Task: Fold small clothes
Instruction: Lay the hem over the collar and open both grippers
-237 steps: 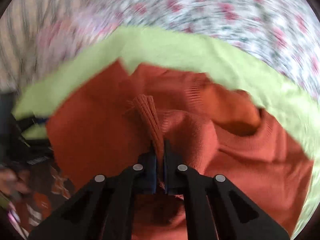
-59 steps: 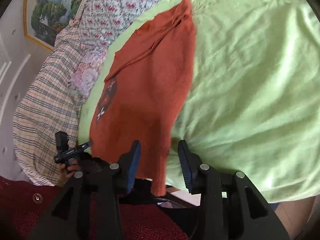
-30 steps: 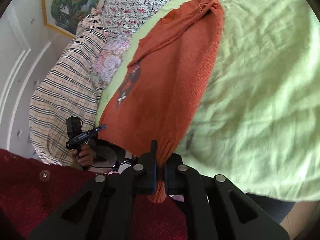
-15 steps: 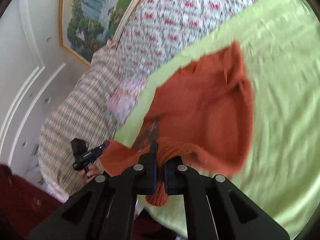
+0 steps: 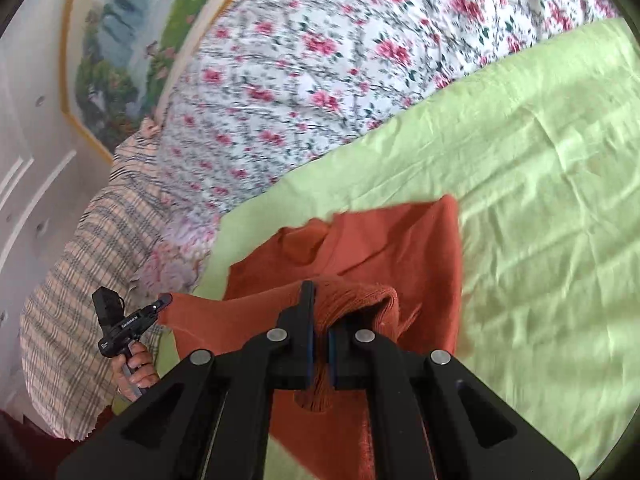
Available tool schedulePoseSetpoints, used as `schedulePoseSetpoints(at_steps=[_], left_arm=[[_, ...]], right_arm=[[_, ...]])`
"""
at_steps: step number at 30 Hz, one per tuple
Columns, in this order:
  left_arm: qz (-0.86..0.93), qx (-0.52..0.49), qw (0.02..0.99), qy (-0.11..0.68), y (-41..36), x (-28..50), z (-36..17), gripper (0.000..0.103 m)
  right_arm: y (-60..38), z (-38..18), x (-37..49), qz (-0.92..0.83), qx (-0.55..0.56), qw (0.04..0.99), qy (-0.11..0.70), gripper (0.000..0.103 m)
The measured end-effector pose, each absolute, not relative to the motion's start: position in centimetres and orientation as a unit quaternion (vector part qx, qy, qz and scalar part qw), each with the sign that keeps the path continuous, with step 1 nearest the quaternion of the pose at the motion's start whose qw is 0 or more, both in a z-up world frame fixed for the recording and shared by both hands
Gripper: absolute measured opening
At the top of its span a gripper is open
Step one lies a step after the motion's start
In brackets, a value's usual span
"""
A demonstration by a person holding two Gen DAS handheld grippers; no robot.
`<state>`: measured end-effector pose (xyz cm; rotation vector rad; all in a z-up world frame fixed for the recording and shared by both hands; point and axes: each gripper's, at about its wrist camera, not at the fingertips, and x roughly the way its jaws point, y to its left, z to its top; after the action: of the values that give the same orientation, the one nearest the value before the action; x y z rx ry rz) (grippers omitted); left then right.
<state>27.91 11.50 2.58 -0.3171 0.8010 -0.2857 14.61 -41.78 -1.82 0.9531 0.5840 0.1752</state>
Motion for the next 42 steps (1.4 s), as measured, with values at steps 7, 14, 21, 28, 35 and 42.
schedulePoseSetpoints(at_steps=[7,14,21,28,35,42], left_arm=[[-0.114,-0.157,0.873,0.447,10.9,33.3,-3.6,0.007],[-0.126,-0.170,0.856,0.471,10.7,31.5,-5.2,0.035],[-0.214,-0.134,0.841,0.479,5.3,23.5,-4.6,0.056],[-0.200,-0.018,0.847,0.492,0.9,26.2,-5.5,0.055],[-0.098,-0.067,0.874,0.472,6.3,36.0,-4.2,0.054],[-0.084,-0.114,0.880,0.454,9.0,34.0,-3.0,0.055]], right_arm=[[-42.4,-6.9,19.5,0.033,0.445,0.821,0.355,0.006],[-42.9,-9.0,19.7,0.017,0.466,0.802,0.374,0.010],[-38.9,-2.6,14.9,0.001,0.386,0.865,0.321,0.030],[-27.4,-4.4,19.1,0.158,0.211,0.851,0.455,0.030],[-34.9,-6.0,23.7,0.007,0.247,0.863,0.440,0.028],[-40.1,-5.9,22.6,-0.069,0.323,0.854,0.401,0.029]])
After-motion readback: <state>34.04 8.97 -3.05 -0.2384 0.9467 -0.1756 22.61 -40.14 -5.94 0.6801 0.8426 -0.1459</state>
